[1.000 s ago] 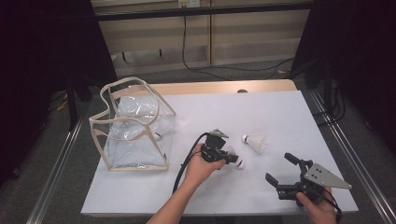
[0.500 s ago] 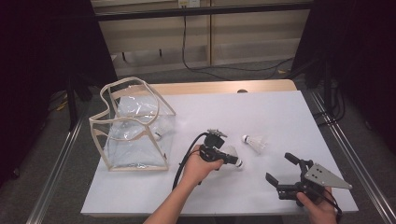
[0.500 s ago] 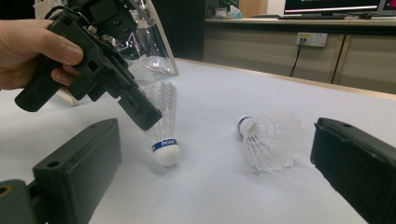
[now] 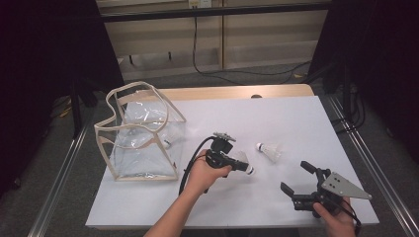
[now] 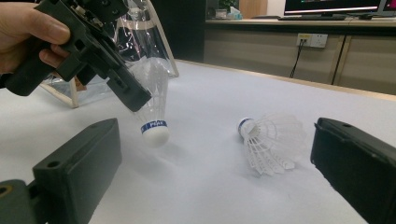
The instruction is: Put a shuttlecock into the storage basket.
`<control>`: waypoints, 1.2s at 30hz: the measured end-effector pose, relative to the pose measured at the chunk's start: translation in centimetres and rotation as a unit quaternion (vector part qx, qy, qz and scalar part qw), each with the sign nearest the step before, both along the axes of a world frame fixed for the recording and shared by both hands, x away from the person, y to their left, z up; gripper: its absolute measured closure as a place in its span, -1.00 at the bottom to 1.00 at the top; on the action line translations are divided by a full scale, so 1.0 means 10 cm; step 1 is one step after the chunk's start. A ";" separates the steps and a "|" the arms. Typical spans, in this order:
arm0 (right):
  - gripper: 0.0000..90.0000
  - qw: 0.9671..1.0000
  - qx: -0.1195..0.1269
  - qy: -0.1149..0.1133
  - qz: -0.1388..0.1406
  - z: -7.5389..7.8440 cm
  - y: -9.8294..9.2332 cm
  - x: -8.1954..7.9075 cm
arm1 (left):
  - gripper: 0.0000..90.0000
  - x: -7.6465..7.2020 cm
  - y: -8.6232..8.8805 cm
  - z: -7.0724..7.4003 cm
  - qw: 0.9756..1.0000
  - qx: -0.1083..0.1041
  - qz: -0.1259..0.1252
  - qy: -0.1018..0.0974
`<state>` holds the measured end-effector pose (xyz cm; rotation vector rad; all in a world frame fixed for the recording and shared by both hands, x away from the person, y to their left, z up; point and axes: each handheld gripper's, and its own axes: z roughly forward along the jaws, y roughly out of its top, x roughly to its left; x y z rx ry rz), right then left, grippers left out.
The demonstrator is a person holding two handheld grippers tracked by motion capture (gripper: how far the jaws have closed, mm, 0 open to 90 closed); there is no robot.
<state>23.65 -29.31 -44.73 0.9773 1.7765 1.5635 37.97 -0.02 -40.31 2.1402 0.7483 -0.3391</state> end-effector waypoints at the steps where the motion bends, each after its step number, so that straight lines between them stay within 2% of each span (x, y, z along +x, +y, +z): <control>1: -0.96 1.000 0.001 0.000 0.001 0.00 0.00 0.00 | 1.00 0.00 0.01 0.01 1.000 0.000 0.000 0.000; 10: -0.96 1.000 0.004 0.002 -0.001 0.00 0.00 0.01 | 1.00 0.03 0.10 0.05 1.000 -0.006 0.000 0.007; 21: -0.96 1.000 0.001 0.000 -0.001 0.00 0.00 0.03 | 1.00 0.04 0.19 0.16 1.000 0.000 0.005 -0.002; 23: -0.96 1.000 0.003 0.001 -0.002 0.00 0.01 0.03 | 1.00 0.05 0.21 0.16 1.000 -0.004 0.002 0.000; 25: -0.96 1.000 0.001 0.001 0.000 0.00 0.01 0.03 | 1.00 0.05 0.22 0.18 1.000 0.005 0.008 -0.003; 28: -0.96 1.000 0.001 0.001 0.000 0.00 0.01 0.04 | 1.00 0.06 0.24 0.19 1.000 -0.004 0.005 0.003; 35: -0.96 1.000 0.003 0.000 -0.003 0.00 -0.01 0.03 | 1.00 0.06 0.26 0.23 1.000 0.004 0.007 -0.002; 36: -0.96 1.000 0.002 0.000 -0.003 0.00 -0.01 0.03 | 1.00 0.07 0.27 0.24 1.000 0.001 0.001 0.000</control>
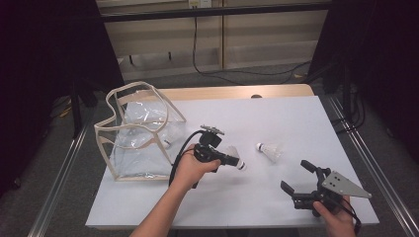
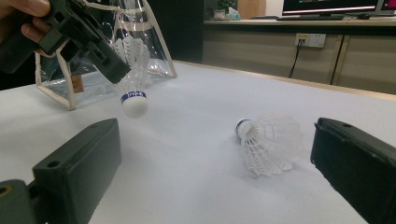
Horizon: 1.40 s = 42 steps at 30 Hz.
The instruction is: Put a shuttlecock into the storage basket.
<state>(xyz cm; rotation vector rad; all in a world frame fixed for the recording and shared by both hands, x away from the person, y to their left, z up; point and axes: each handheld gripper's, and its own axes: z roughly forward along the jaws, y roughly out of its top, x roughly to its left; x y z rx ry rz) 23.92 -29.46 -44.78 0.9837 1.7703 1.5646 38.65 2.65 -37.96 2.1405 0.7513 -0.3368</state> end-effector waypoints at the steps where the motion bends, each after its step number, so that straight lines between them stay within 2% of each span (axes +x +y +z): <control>1: -0.96 1.000 0.001 0.002 0.000 0.00 0.00 0.00 | 1.00 0.00 0.00 0.01 1.000 0.002 0.000 -0.001; 8: -0.96 1.000 -0.001 0.001 0.001 0.00 0.01 0.00 | 1.00 0.00 0.03 0.07 1.000 0.006 0.007 -0.004; 11: -0.96 1.000 0.001 0.002 -0.001 0.00 0.00 -0.01 | 1.00 0.02 0.06 0.09 1.000 0.000 0.004 -0.001; 14: -0.96 1.000 -0.003 0.001 0.000 0.00 -0.01 -0.01 | 1.00 0.02 0.08 0.12 1.000 0.007 0.004 -0.003; 20: -0.96 1.000 -0.003 0.001 0.002 0.00 0.00 -0.01 | 1.00 0.05 0.12 0.20 1.000 0.006 0.004 -0.005; 22: -0.96 1.000 -0.003 0.001 0.002 0.00 0.00 -0.01 | 1.00 0.05 0.13 0.22 1.000 0.014 0.010 -0.011; 24: -0.96 1.000 -0.001 0.001 0.000 0.00 0.00 0.00 | 1.00 0.06 0.15 0.23 1.000 0.006 0.007 -0.005; 35: -0.96 1.000 -0.001 0.000 0.000 0.00 0.00 -0.01 | 1.00 0.11 0.21 0.35 1.000 0.017 0.013 -0.009; 42: -0.96 1.000 0.000 0.001 0.000 0.00 -0.01 -0.02 | 1.00 0.13 0.26 0.43 1.000 0.017 0.011 -0.010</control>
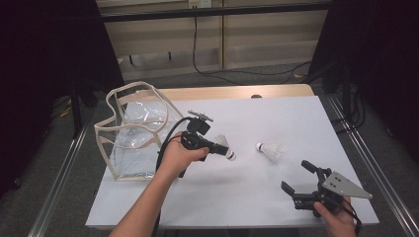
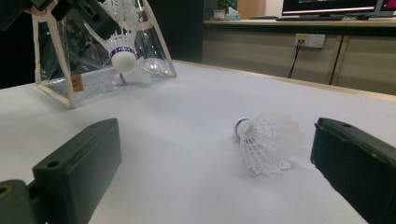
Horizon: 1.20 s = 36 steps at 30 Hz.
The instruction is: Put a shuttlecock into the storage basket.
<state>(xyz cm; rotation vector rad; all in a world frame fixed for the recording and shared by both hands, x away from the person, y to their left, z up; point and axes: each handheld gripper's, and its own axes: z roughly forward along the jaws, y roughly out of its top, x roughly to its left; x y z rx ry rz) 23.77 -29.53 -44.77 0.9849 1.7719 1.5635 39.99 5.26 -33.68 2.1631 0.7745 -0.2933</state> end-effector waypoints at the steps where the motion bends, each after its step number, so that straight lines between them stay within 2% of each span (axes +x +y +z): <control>1: -0.96 1.000 -0.001 0.000 0.000 0.00 0.00 0.00 | 1.00 0.00 0.01 0.01 1.000 0.000 0.000 0.001; 5: -0.96 1.000 -0.001 0.001 0.000 0.00 0.00 0.00 | 1.00 0.01 0.03 0.05 1.000 -0.001 0.000 0.000; 6: -0.96 1.000 0.000 0.001 -0.001 0.00 0.00 0.00 | 1.00 0.00 0.03 0.07 1.000 0.006 0.005 -0.004; 9: -0.96 1.000 -0.001 0.000 -0.001 0.00 0.00 0.00 | 1.00 0.02 0.04 0.10 1.000 -0.001 0.000 0.002; 10: -0.96 1.000 -0.001 0.000 -0.001 0.00 0.00 0.00 | 1.00 0.02 0.05 0.12 1.000 0.005 -0.001 -0.001; 25: -0.96 1.000 -0.004 -0.002 0.000 0.00 0.00 -0.01 | 1.00 0.07 0.15 0.29 1.000 0.002 0.005 -0.002; 36: -0.96 1.000 -0.002 -0.002 -0.001 0.00 0.00 -0.01 | 1.00 0.11 0.20 0.39 1.000 0.008 0.010 -0.007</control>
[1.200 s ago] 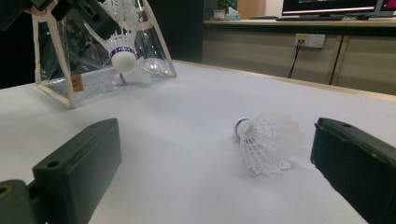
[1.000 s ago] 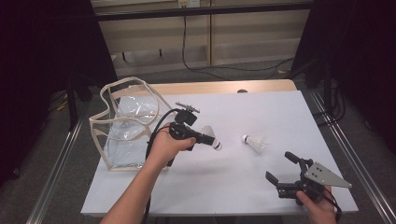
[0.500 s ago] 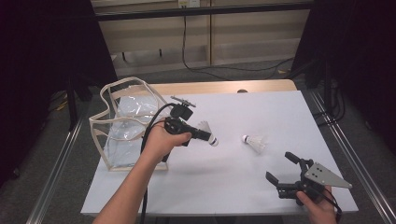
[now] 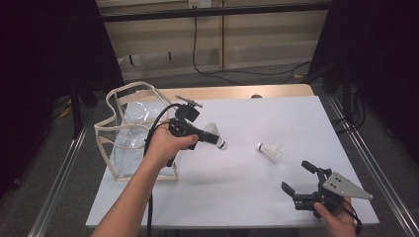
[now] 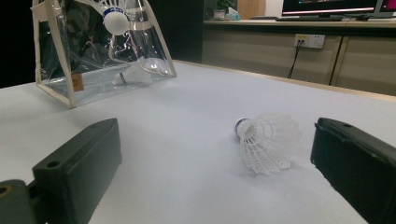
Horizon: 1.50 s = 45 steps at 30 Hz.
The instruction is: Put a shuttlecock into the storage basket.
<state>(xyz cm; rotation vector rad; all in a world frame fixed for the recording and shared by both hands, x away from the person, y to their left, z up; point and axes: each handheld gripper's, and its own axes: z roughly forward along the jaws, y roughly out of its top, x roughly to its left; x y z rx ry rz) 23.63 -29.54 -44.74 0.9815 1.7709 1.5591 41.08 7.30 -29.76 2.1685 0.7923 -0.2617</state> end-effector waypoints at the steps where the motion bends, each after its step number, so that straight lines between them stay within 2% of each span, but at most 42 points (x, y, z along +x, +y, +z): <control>1: -0.96 1.000 0.000 0.000 0.000 0.00 0.00 0.00 | 1.00 0.00 0.00 0.01 1.000 0.004 0.000 -0.002; 4: -0.96 1.000 -0.001 0.000 0.000 0.00 0.00 0.00 | 1.00 0.01 0.00 0.03 1.000 0.008 0.002 -0.003; 8: -0.96 1.000 0.001 0.000 0.000 0.00 0.00 0.00 | 1.00 0.02 0.01 0.07 1.000 0.002 0.004 -0.001; 23: -0.96 1.000 0.002 0.001 0.001 0.00 0.00 0.00 | 1.00 0.07 0.05 0.22 1.000 0.013 0.008 -0.009; 26: -0.96 1.000 0.002 0.001 0.001 0.00 0.00 0.00 | 1.00 0.07 0.06 0.24 1.000 0.009 0.011 -0.007; 28: -0.96 1.000 0.002 0.001 0.000 0.00 0.00 0.00 | 1.00 0.07 0.06 0.26 1.000 0.016 0.013 -0.010; 32: -0.96 1.000 0.002 0.001 0.000 0.00 0.00 0.00 | 1.00 0.09 0.08 0.28 1.000 0.012 0.013 -0.009; 41: -0.96 1.000 0.002 0.001 0.001 0.00 0.00 0.00 | 1.00 0.12 0.09 0.33 1.000 0.019 0.014 -0.014; 45: -0.96 1.000 0.003 0.002 0.000 0.00 0.00 -0.01 | 1.00 0.14 0.11 0.37 1.000 0.015 0.019 -0.015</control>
